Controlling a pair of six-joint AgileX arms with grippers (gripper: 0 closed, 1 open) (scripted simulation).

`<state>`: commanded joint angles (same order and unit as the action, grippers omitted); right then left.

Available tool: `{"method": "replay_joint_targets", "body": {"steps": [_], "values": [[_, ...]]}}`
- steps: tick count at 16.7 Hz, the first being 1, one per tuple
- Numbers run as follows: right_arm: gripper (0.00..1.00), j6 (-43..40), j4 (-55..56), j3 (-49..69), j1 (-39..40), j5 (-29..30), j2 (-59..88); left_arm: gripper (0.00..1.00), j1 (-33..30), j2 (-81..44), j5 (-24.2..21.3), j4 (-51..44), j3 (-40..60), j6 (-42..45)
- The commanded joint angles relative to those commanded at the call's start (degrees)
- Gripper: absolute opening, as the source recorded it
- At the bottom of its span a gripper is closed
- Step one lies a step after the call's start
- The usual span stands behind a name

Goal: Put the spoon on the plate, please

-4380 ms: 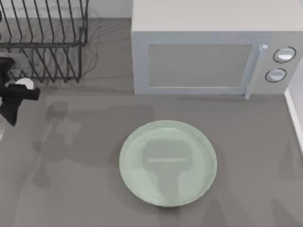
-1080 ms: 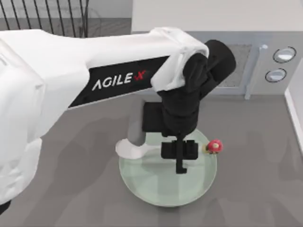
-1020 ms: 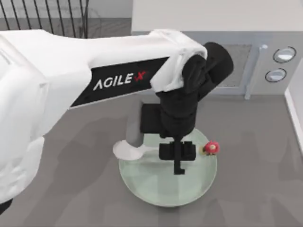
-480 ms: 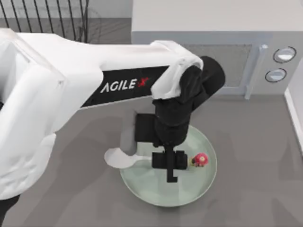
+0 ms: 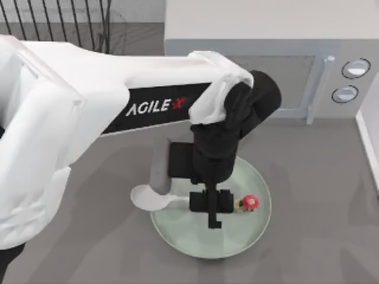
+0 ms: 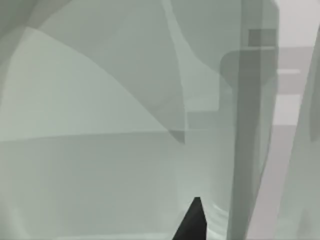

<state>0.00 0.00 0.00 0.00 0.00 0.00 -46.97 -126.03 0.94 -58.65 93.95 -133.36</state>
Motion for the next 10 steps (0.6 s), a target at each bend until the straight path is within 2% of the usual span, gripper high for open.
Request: {"method": "replay_joint_targets", "body": {"steps": [4, 10], "values": [[1.0, 0.0, 0.0, 0.0, 0.0, 0.0, 0.0, 0.98, 0.0, 0.0, 0.0, 0.0, 0.0, 0.0], [1.0, 0.0, 0.0, 0.0, 0.0, 0.0, 0.0, 1.0, 0.0, 0.0, 0.0, 0.0, 0.0, 0.0]]}}
